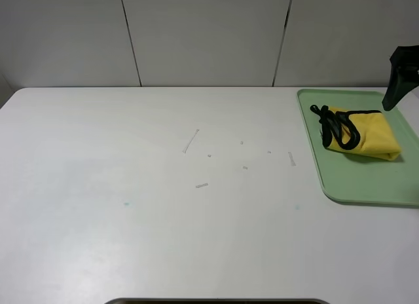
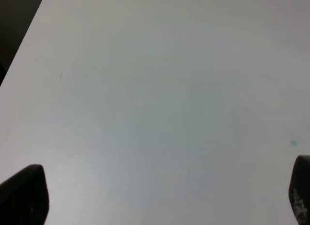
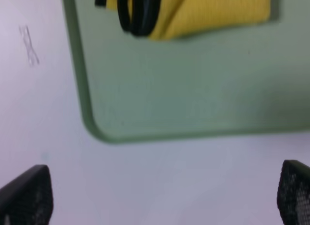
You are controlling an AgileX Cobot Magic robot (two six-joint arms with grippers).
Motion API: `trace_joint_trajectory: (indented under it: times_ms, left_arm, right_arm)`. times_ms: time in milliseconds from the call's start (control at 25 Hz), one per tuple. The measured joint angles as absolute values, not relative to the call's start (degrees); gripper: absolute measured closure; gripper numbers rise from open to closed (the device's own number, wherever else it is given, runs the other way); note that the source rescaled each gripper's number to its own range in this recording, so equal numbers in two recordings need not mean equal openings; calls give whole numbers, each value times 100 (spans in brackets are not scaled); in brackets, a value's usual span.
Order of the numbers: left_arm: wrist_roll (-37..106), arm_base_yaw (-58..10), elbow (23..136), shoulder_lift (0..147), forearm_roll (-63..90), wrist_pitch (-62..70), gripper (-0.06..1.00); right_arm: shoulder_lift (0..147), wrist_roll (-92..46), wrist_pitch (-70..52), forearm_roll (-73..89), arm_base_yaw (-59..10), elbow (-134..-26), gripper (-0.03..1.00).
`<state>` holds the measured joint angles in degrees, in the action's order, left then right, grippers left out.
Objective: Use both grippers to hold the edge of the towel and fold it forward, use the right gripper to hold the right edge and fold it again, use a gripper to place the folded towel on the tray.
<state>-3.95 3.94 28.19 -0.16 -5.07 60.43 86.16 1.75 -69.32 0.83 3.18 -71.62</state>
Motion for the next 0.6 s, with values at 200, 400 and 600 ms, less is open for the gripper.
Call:
trace_joint_trajectory:
  times_ms: [200,400,600]
  left_arm:
    - [-395,394,2819,-16,-507,6043,-6]
    - [-395,394,2819,-16,-512,6043,-6]
    - [-395,394,2819,-16,-512,6043,-6]
  right_arm:
    - [7830,175,-6938,125,318,-6548,-3]
    - [7046,175,-6943,149,318,-5964,-3]
    - [6168,175,-6948,157,318,-5371,-3]
